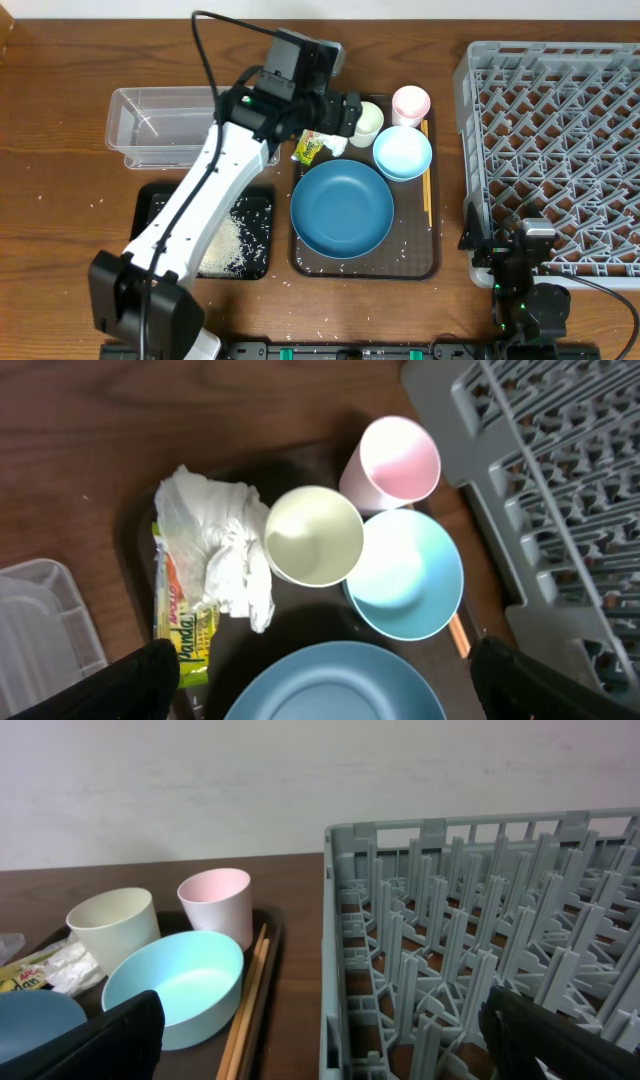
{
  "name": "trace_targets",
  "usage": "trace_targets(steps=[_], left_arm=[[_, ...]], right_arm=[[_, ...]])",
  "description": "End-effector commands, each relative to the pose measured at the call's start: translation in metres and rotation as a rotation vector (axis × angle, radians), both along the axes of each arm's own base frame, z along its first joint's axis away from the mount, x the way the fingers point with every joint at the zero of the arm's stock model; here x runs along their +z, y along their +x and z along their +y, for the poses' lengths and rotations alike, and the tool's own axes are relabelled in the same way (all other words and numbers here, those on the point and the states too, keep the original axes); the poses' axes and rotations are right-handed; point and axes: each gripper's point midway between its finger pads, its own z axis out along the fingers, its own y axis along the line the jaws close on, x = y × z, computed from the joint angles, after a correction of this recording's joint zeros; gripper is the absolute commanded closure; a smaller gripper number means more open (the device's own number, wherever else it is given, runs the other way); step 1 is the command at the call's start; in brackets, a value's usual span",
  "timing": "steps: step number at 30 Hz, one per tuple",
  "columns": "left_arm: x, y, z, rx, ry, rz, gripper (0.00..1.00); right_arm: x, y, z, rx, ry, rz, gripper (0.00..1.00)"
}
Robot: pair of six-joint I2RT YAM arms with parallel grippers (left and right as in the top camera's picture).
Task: Sort waste into correct bins and load items into the dishwasher rack
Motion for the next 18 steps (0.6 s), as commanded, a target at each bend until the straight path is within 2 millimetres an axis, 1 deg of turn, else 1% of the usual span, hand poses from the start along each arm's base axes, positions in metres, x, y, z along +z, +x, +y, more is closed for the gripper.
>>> trace_targets(steps=[1, 6, 11, 13, 14, 16, 18], left_arm=[[0.002, 0.001, -0.001, -0.003, -0.015, -0.008, 0.05], [0.009, 0.009, -0.005, -0.003, -0.035, -0.05, 0.05], [0.002, 0.013, -0.006, 0.0, -0.027, -0.046, 0.05], [0.001, 0.021, 0.003, 0.045, 0.016, -0.07, 0.05], [0.001, 0.027, 0.012, 0.086, 0.054, -0.095, 0.06], [0.007, 0.039, 0.033, 0.184, 0.129, -0.152, 0.09], [0.016, 0.046, 0.055, 0.295, 0.168, -0.185, 0.09]], right_arm=[[0.0, 0.0, -0.004, -0.02, -0.014, -0.001, 0.01], [0.0, 0.0, -0.004, -0.02, -0.014, -0.001, 0.01], [0.0, 0.0, -0.004, -0.02, -0.014, -0.001, 0.01], [0.0, 0.0, -0.004, -0.02, -0.014, -0.001, 0.01], [0.0, 0.0, -0.004, -0.02, -0.014, -0.001, 0.01], [0.0, 0.0, -0.004, -0.02, -0.014, -0.001, 0.01], [0.0, 0.0, -0.004, -0.02, -0.014, -0.001, 0.01]])
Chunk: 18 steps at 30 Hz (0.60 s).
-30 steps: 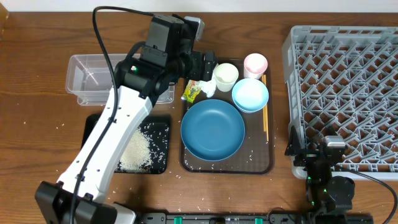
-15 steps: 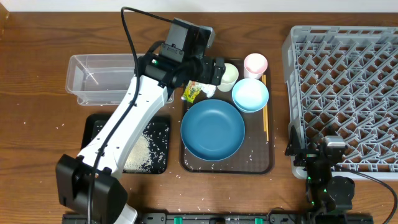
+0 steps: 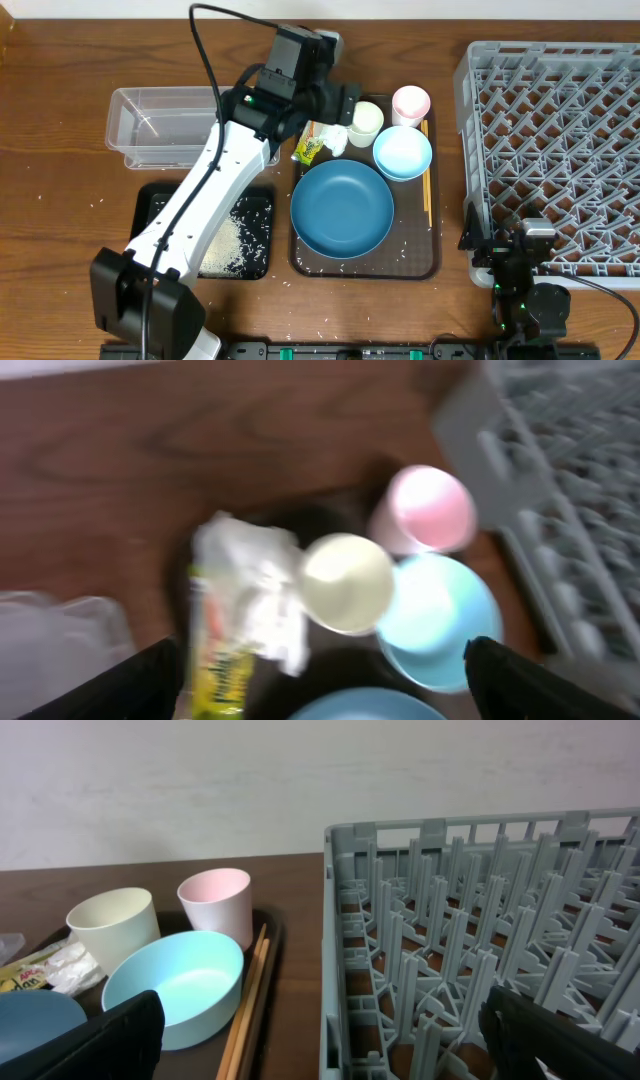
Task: Sort waste into correct bins and load items into the dishwasher rack
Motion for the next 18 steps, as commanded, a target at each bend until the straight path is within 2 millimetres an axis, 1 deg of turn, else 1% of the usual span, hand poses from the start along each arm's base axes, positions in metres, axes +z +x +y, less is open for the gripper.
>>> trace_targets(steps=[1, 3, 5, 10, 14, 18], left_arm=[[0.012, 0.018, 0.05, 0.237, 0.105, -0.077, 0.09], [0.025, 0.02, 0.063, 0.275, 0.102, -0.109, 0.09], [0.032, 0.022, 0.072, 0.293, 0.092, -0.124, 0.09], [0.039, 0.03, 0.091, 0.333, 0.096, -0.15, 0.09], [0.046, 0.04, 0.129, 0.459, 0.15, -0.194, 0.08], [0.043, 0.043, 0.165, 0.56, 0.136, -0.171, 0.08]], right_arm=[[0.0, 0.0, -0.004, -0.02, -0.014, -0.001, 0.01], [0.0, 0.0, -0.004, -0.02, -0.014, -0.001, 0.01], [0.0, 0.0, -0.004, -0.02, -0.014, -0.001, 0.01], [0.0, 0.0, -0.004, -0.02, -0.014, -0.001, 0.01], [0.0, 0.0, -0.004, -0.02, -0.014, -0.001, 0.01], [0.0, 0.0, -0.004, -0.02, -0.014, -0.001, 0.01]])
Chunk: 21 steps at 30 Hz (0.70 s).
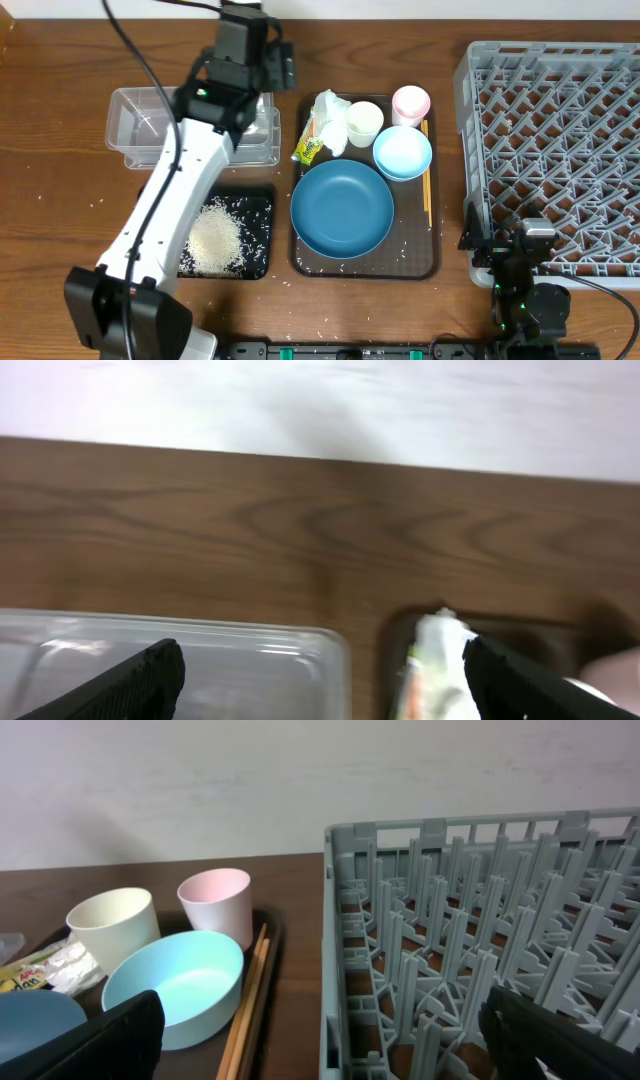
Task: Sort waste into correct bins and load items into the dishwasher rack
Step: 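Retract the left arm toward the clear plastic container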
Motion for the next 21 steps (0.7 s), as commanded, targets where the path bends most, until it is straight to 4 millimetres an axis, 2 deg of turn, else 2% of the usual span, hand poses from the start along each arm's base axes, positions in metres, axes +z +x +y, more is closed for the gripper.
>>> trace_targets(steps=[1, 4, 7, 11, 12, 18, 19, 21], left_arm=[[0.005, 0.0, 0.045, 0.153, -0.016, -0.01, 0.08], [-0.001, -0.003, 0.075, 0.257, -0.061, 0.013, 0.08], [-0.01, -0.009, 0.089, 0.297, -0.11, 0.053, 0.1], [-0.014, -0.011, 0.09, 0.275, -0.15, 0.078, 0.57], [-0.013, -0.01, 0.09, 0.274, -0.153, 0.075, 0.62], [-0.014, -0.01, 0.088, 0.267, -0.162, 0.078, 0.64], [-0.014, -0.01, 0.089, 0.268, -0.161, 0.077, 0.6], [-0.012, -0.01, 0.096, 0.298, -0.137, 0.067, 0.37]], right_arm=[[0.0, 0.0, -0.004, -0.02, -0.014, -0.001, 0.01], [0.0, 0.0, -0.004, -0.02, -0.014, -0.001, 0.01], [0.0, 0.0, -0.004, -0.02, -0.014, -0.001, 0.01], [0.0, 0.0, -0.004, -0.02, -0.014, -0.001, 0.01], [0.0, 0.0, -0.004, -0.02, -0.014, -0.001, 0.01], [0.0, 0.0, -0.004, -0.02, -0.014, -0.001, 0.01], [0.0, 0.0, -0.004, -0.02, -0.014, -0.001, 0.01], [0.0, 0.0, -0.004, -0.02, -0.014, -0.001, 0.01]])
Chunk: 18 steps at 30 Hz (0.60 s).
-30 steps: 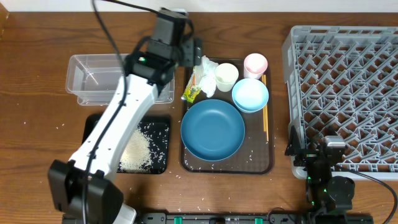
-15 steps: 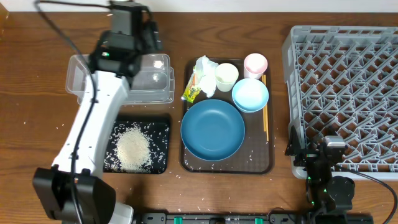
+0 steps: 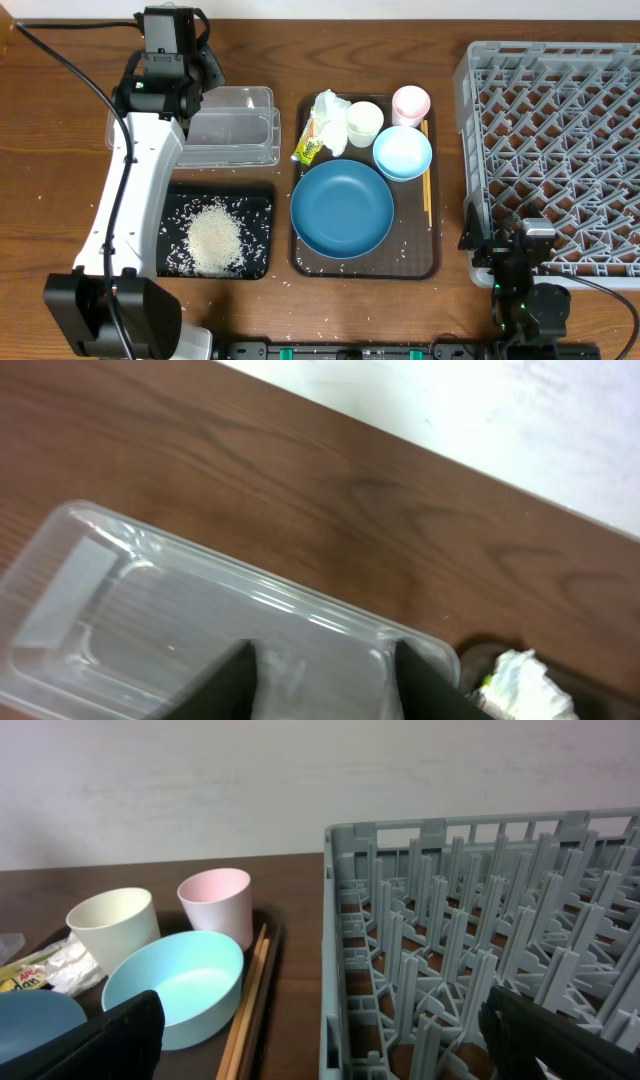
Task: Sort waste into correct bins and load items into the dishwasher rack
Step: 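Retract the left arm toward the clear plastic container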
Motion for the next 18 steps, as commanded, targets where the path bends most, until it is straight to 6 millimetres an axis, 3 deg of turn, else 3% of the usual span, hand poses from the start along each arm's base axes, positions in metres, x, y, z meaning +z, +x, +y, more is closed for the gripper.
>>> trace_targets(steps=[1, 5, 9, 14, 18], left_arm=[[0.008, -0.003, 0.017, 0.075, 0.044, -0.021, 0.27], [0.012, -0.008, 0.054, 0.19, 0.113, -0.022, 0.14], [0.011, -0.015, 0.09, 0.297, 0.084, -0.025, 0.08], [0.008, -0.031, 0.141, 0.424, 0.049, -0.018, 0.04], [-0.005, -0.048, 0.163, 0.519, -0.087, 0.01, 0.04]], right_arm=[[0.0, 0.0, -0.004, -0.02, -0.014, -0.001, 0.01], [0.0, 0.0, -0.004, -0.02, -0.014, -0.001, 0.01], [0.0, 0.0, -0.004, -0.02, -0.014, -0.001, 0.01], [0.0, 0.0, -0.004, -0.02, -0.014, -0.001, 0.01], [0.0, 0.0, -0.004, -0.02, -0.014, -0.001, 0.01]])
